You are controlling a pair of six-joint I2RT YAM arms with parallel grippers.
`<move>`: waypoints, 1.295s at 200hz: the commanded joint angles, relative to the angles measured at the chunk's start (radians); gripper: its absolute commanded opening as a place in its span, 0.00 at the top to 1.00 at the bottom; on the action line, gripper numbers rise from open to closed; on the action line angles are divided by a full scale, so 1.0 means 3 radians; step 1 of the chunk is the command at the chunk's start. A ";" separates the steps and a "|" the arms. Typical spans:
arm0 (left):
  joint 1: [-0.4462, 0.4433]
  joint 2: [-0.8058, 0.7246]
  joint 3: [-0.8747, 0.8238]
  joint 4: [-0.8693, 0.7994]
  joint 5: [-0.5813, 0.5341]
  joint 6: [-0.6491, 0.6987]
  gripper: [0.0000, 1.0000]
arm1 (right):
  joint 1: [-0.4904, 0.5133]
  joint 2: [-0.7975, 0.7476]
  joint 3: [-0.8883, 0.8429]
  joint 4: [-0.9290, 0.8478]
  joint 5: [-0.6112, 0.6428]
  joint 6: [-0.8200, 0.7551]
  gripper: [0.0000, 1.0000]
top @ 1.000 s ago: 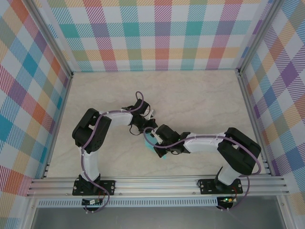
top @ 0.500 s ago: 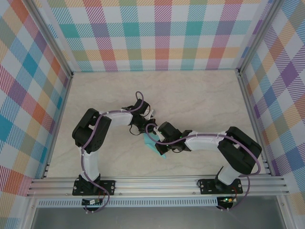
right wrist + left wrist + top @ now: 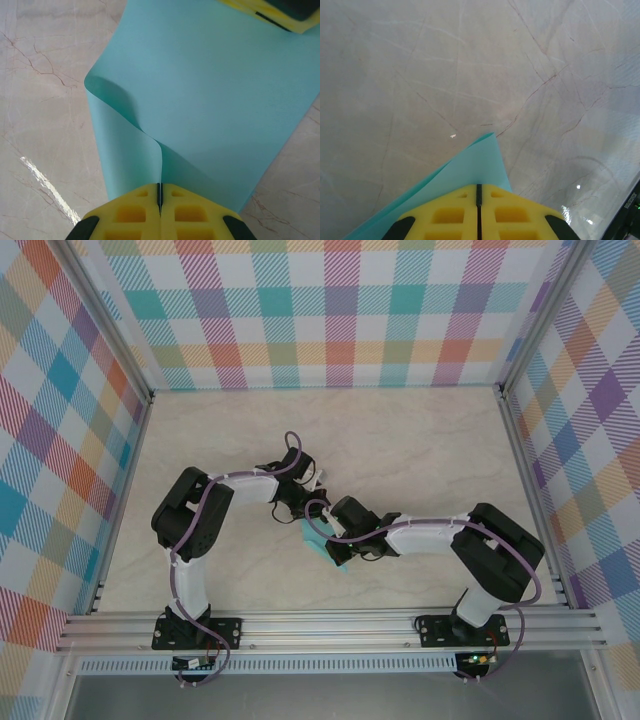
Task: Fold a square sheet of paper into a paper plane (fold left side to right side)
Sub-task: Third fold the triangle at the center of the table.
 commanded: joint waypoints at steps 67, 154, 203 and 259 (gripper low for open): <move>0.0012 -0.0276 -0.0087 -0.0383 -0.0223 0.0112 0.83 | -0.0012 0.0116 -0.0034 -0.0172 0.0007 -0.0017 0.98; 0.0370 -0.1213 -0.0571 -0.0522 -0.0190 0.0091 0.88 | -0.0007 0.0106 -0.0029 -0.0221 -0.0018 -0.0054 0.98; 0.0208 -0.1547 -0.1217 0.0141 0.0271 -0.0292 0.95 | 0.0002 0.0121 -0.0009 -0.0233 -0.0021 -0.0063 0.98; 0.0015 -0.1382 -0.1407 0.0589 0.0381 -0.0507 0.96 | 0.0022 0.0156 0.0030 -0.0262 -0.0014 -0.0067 0.98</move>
